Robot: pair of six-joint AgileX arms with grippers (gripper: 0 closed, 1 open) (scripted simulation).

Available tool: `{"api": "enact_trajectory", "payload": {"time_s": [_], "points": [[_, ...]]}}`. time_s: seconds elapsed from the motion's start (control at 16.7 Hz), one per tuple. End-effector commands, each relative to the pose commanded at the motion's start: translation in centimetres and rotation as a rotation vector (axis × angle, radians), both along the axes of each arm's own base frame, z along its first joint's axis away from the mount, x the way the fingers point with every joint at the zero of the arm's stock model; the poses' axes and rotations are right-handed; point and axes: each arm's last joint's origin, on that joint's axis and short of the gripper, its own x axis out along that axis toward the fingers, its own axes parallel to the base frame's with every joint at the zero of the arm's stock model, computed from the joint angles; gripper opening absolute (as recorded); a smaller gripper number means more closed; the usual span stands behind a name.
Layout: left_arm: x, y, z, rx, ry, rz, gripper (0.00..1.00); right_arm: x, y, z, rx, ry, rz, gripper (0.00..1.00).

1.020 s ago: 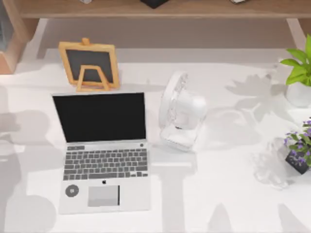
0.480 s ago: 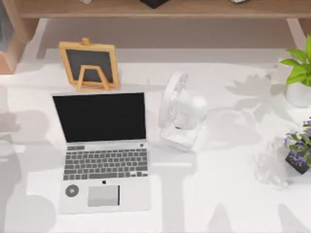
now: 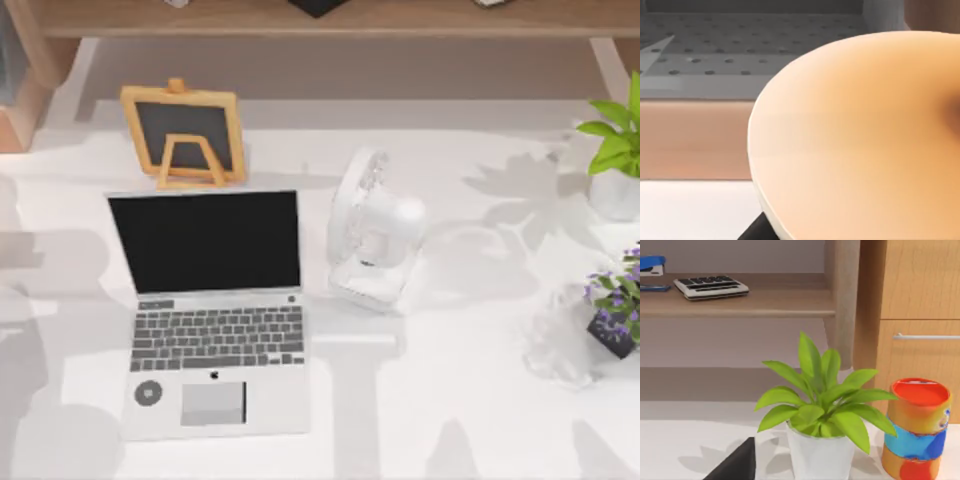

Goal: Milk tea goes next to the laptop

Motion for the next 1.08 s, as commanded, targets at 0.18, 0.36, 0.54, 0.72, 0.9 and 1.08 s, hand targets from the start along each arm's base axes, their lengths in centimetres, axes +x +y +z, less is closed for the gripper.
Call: {"api": "enact_trajectory", "payload": {"time_s": [0.18,0.36,0.54,0.72,0.9,1.08], "points": [[-0.1,0.0,-0.1,0.000,0.004,0.000,0.00,0.0,0.0,0.0,0.000,0.000,0.000,1.00],[1.3,-0.8,1.7,0.011,-0.060,0.010,0.00,0.0,0.0,0.0,0.000,0.000,0.000,1.00],[3.7,-3.5,4.3,-0.010,-0.128,0.016,0.00,0.0,0.0,0.0,0.000,0.000,0.000,1.00],[6.1,-8.7,7.7,-0.064,-0.200,0.001,0.00,0.0,0.0,0.0,0.000,0.000,0.000,1.00],[6.9,-16.3,11.2,-0.149,-0.250,-0.049,0.00,0.0,0.0,0.0,0.000,0.000,0.000,1.00],[4.9,-25.3,13.6,-0.245,-0.237,-0.125,0.00,0.0,0.0,0.0,0.000,0.000,0.000,1.00]]}}
